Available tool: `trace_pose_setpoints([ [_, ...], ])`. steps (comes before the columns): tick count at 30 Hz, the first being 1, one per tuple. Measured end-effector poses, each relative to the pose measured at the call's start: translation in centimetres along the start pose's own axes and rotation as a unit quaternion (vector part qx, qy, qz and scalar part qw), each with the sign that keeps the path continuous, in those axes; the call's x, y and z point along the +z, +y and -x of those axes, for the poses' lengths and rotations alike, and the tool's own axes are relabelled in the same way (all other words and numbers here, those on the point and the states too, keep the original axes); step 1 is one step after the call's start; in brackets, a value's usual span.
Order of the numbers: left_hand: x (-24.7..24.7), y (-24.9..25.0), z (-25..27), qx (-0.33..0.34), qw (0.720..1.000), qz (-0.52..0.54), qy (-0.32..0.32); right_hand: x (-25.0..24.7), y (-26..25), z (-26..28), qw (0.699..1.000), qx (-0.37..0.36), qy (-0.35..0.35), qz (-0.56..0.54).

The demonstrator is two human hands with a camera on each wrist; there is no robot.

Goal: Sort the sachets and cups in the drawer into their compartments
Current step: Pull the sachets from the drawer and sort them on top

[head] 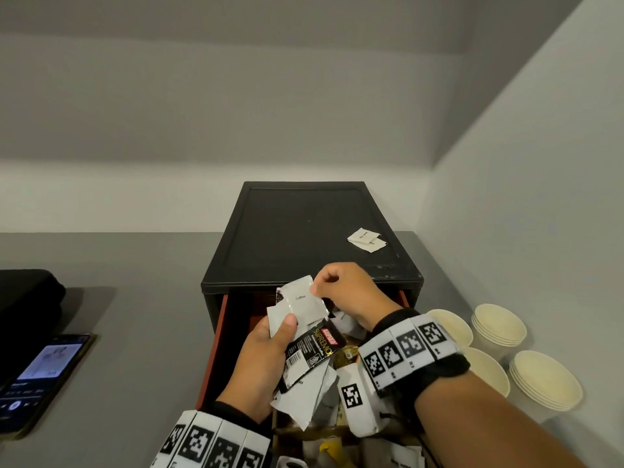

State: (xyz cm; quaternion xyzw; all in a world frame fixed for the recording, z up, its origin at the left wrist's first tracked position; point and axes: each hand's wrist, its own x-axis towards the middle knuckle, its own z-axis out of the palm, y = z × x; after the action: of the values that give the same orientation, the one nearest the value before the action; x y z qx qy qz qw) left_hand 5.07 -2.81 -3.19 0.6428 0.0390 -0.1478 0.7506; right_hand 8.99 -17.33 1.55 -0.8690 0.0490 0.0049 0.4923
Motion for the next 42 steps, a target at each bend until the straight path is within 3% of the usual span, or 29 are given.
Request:
trace_pose_setpoints([
  [6,-0.5,0.8,-0.7,-0.002,1.000,0.015,0.020,-1.5,0.4,-2.0,0.988,0.078,0.064,-0.114],
  [13,-1.9,2.5,-2.1,0.012,0.997,0.028,0.065,-1.1,-0.8,-4.5,0.974,0.098,0.111,-0.172],
  [20,-3.6,5.0,-3.4,0.049,0.992,0.040,0.105,2.1,-3.4,-8.8,0.981,0.103,-0.016,-0.165],
  [24,-4.0,5.6,-4.1,0.062,0.991,0.031,0.113,3.1,-4.8,-9.1,0.976,0.107,-0.035,-0.189],
  [29,-4.0,5.5,-5.0,0.063,0.992,0.000,0.111,3.3,-5.7,-7.8,0.992,-0.035,-0.119,0.005],
  [32,-3.7,5.4,-5.2,0.055,0.992,0.001,0.115,3.4,-5.4,-8.0,0.992,-0.056,-0.105,0.047],
  [38,-3.6,6.3,-4.6,-0.007,0.989,0.058,0.133,3.9,-5.1,-7.8,0.995,-0.051,-0.083,0.014],
  [42,-3.2,6.3,-4.9,0.002,0.988,0.037,0.149,4.2,-5.2,-7.6,0.994,-0.053,-0.100,0.004],
])
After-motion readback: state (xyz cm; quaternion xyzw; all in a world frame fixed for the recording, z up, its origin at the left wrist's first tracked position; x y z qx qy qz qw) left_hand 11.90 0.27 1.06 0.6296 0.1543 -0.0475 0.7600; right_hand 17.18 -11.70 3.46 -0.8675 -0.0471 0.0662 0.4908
